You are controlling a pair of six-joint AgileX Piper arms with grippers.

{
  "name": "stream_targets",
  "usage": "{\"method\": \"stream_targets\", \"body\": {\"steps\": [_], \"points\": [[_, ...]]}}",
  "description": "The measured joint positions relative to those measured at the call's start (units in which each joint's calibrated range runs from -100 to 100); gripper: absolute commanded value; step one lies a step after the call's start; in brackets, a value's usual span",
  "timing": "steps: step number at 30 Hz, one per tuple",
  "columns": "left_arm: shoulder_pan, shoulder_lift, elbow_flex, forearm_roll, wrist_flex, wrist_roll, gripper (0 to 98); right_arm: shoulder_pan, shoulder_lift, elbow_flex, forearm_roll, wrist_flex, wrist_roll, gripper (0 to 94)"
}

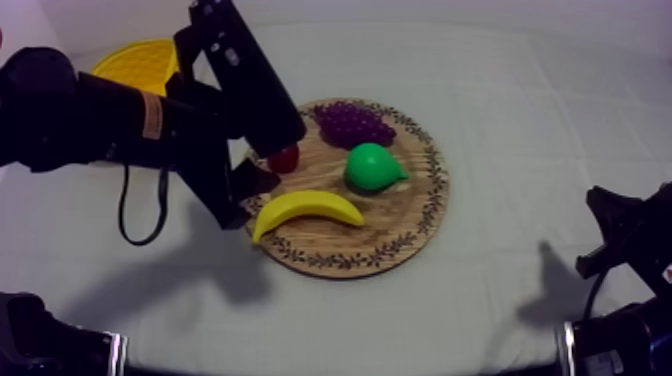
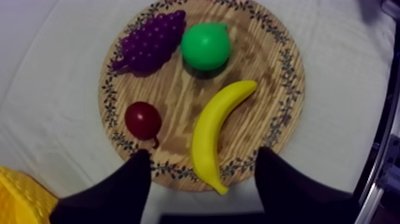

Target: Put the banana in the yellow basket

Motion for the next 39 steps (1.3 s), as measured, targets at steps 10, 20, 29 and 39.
{"method": "stream_targets", "body": {"steps": [10, 20, 29, 39], "points": [[-0.34, 2.45, 3.77, 1.20, -3.97, 0.13, 73.0, 0.00, 0.00, 0.00, 0.00, 0.00, 0.00, 0.5], [-0.56, 8.88, 4.76, 2.01, -4.28, 1.57, 69.5, 0.00, 0.00, 0.00, 0.00, 0.00, 0.00, 0.5], [-0.57, 21.02, -3.25, 2.66, 2.84, 2.17, 67.2, 0.00, 0.00, 0.00, 0.00, 0.00, 0.00, 0.5], [-0.38, 34.83, -12.50, 3.12, 9.12, 3.31, 64.4, 0.00, 0.00, 0.00, 0.00, 0.00, 0.00, 0.5]]}}
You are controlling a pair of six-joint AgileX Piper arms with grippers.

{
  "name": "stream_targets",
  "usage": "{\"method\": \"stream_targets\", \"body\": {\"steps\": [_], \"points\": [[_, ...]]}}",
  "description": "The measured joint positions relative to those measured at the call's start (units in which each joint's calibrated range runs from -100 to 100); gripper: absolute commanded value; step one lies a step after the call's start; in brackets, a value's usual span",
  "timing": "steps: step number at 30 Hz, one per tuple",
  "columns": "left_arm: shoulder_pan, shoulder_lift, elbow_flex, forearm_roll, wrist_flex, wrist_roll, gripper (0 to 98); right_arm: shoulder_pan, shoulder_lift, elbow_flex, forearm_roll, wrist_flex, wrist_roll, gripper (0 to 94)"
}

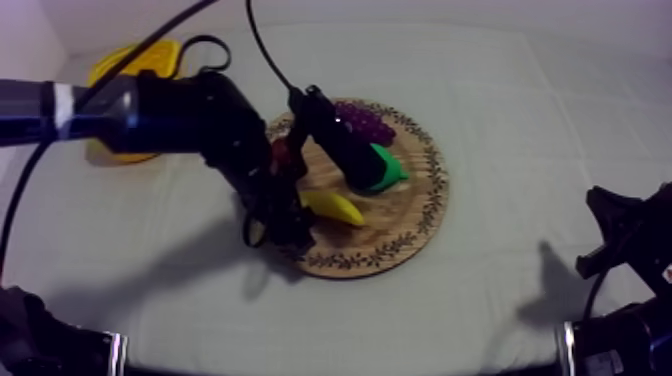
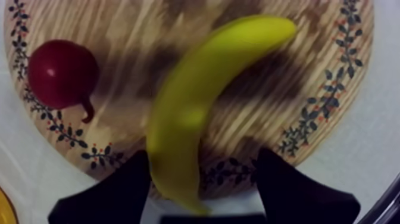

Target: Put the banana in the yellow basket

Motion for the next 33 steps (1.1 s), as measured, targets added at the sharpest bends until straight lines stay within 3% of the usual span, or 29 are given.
{"method": "stream_targets", "body": {"steps": [8, 23, 33], "points": [[1.32, 4.72, -4.83, -1.87, 2.51, 2.39, 52.1, 0.00, 0.00, 0.00, 0.00, -0.06, 0.00, 0.5], [2.00, 6.99, -7.67, -5.44, 5.15, 8.03, 39.4, 0.00, 0.00, 0.00, 0.00, -0.06, 0.05, 0.5], [2.29, 7.90, -9.74, -7.15, 7.82, 11.19, 22.3, 0.00, 0.00, 0.00, 0.00, -0.06, -0.02, 0.5]]}}
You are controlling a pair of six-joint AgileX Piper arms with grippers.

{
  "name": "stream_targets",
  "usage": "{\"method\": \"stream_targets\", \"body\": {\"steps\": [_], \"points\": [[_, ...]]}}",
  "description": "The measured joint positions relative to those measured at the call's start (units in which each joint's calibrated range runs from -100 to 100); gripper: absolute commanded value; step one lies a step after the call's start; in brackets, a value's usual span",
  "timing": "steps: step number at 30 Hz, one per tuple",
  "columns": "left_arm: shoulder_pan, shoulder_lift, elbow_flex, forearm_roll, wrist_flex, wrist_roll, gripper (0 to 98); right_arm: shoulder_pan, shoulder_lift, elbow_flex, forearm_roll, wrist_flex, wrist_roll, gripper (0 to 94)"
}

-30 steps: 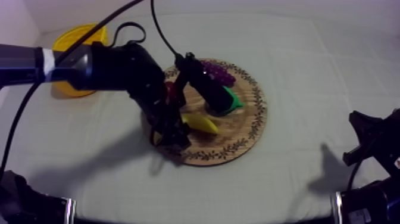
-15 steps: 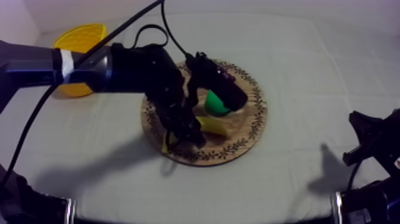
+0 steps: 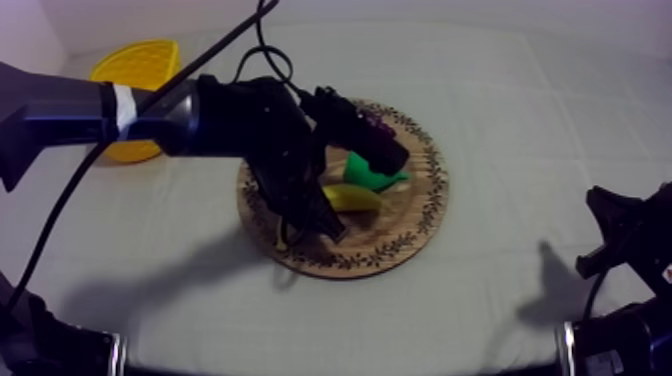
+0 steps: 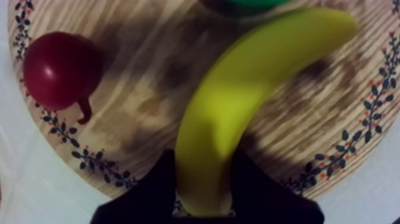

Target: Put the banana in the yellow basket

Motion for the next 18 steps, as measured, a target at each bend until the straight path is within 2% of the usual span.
{"method": "stream_targets", "body": {"steps": [8, 13, 18], "points": [[0.38, -3.75, -4.40, -1.91, 5.61, 0.27, 20.3, 0.00, 0.00, 0.00, 0.00, 0.00, 0.00, 0.5], [-1.30, -8.52, -9.41, -4.51, 12.22, -0.42, 20.1, 0.00, 0.00, 0.00, 0.00, 0.00, 0.00, 0.5], [-5.20, -13.21, -15.49, -7.54, 19.50, -2.26, 19.9, 0.00, 0.00, 0.00, 0.00, 0.00, 0.00, 0.5]]}}
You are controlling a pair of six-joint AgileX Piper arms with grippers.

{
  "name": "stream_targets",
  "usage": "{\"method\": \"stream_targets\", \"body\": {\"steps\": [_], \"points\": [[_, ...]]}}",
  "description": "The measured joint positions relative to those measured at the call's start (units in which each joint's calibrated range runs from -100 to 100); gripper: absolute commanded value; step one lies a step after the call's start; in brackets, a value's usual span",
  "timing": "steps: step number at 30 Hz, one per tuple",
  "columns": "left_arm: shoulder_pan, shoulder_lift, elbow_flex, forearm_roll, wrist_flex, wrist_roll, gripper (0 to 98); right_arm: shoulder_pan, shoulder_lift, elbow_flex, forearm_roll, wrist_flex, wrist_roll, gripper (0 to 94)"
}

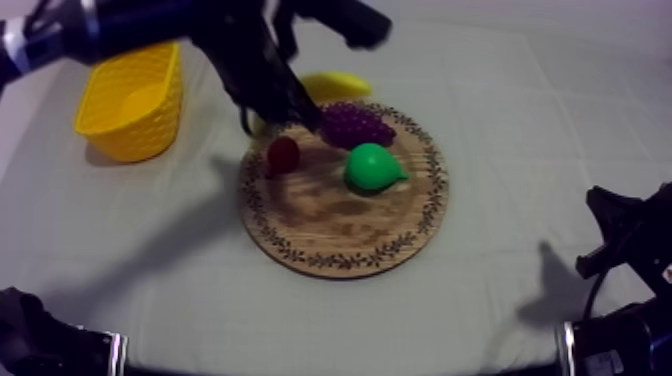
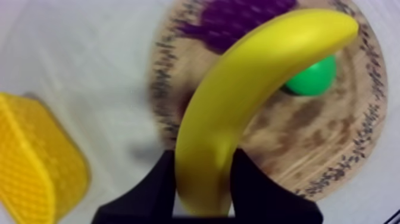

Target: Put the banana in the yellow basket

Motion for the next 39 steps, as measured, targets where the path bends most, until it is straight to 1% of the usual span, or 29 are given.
{"method": "stream_targets", "body": {"steps": [4, 7, 10, 18, 23, 29, 33, 39], "points": [[-4.41, -2.98, -4.55, -1.95, 4.16, -1.96, 19.7, 0.00, 0.00, 0.00, 0.00, 0.00, 0.00, 0.5], [-8.35, -4.71, -7.01, -2.74, 4.90, -3.13, 19.5, 0.00, 0.00, 0.00, 0.00, 0.00, 0.00, 0.5], [-12.30, -5.80, -8.03, -3.02, 4.98, -3.61, 19.5, 0.00, 0.00, 0.00, 0.00, 0.00, 0.00, 0.5], [-22.30, -3.95, -5.94, -2.87, 1.57, -4.50, 19.5, 0.00, 0.00, 0.00, 0.00, 0.00, 0.00, 0.5], [-27.00, -0.83, -1.74, -2.51, -4.10, -3.84, 19.8, 0.00, 0.00, 0.00, 0.00, 0.00, 0.03, 0.5], [-30.24, 3.26, 3.29, -1.76, -10.10, -2.43, 19.9, 0.00, 0.00, 0.00, 0.00, 0.00, 0.03, 0.5], [-30.81, 5.75, 5.44, -1.33, -13.08, -1.44, 20.0, 0.00, 0.00, 0.00, 0.00, 0.00, 0.03, 0.5], [-31.29, 9.90, 4.32, -0.16, -15.33, -0.62, 20.1, 0.00, 0.00, 0.00, 0.00, 0.00, 0.03, 0.5]]}}
